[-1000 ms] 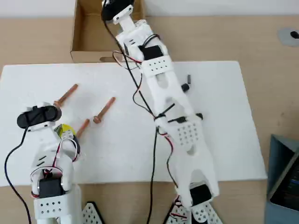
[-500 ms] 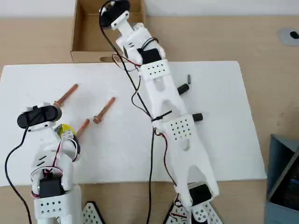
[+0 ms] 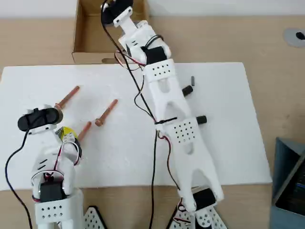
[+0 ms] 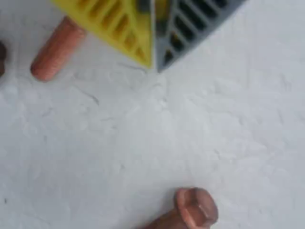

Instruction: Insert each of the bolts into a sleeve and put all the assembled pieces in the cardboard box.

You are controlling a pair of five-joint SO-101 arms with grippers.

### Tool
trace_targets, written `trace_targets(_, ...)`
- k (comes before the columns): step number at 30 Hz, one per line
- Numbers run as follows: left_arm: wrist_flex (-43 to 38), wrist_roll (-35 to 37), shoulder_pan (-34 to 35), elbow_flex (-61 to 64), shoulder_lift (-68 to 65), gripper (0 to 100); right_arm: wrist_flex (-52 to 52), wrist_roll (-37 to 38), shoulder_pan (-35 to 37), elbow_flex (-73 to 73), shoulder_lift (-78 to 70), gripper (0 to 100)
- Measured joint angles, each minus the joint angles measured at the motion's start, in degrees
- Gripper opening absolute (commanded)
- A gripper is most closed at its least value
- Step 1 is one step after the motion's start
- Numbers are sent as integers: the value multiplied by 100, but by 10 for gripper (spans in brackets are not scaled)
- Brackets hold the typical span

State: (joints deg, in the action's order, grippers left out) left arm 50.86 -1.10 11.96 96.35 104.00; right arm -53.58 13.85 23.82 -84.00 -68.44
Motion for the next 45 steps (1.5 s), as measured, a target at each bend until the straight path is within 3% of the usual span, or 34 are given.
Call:
trace_targets(6,0,0,0,0,0,2,-1398,0,0,-862,26,135)
trace_targets(23,0,0,0,0,0,2,-4624,-325,-132,-870,1389,135)
trace_targets(35,0,0,0,0,0,2,-4765,-325,-624,-695,2022,135)
trace_targets(45,0,0,35,0,0,2,-4765,-325,-668,2189,3956,135)
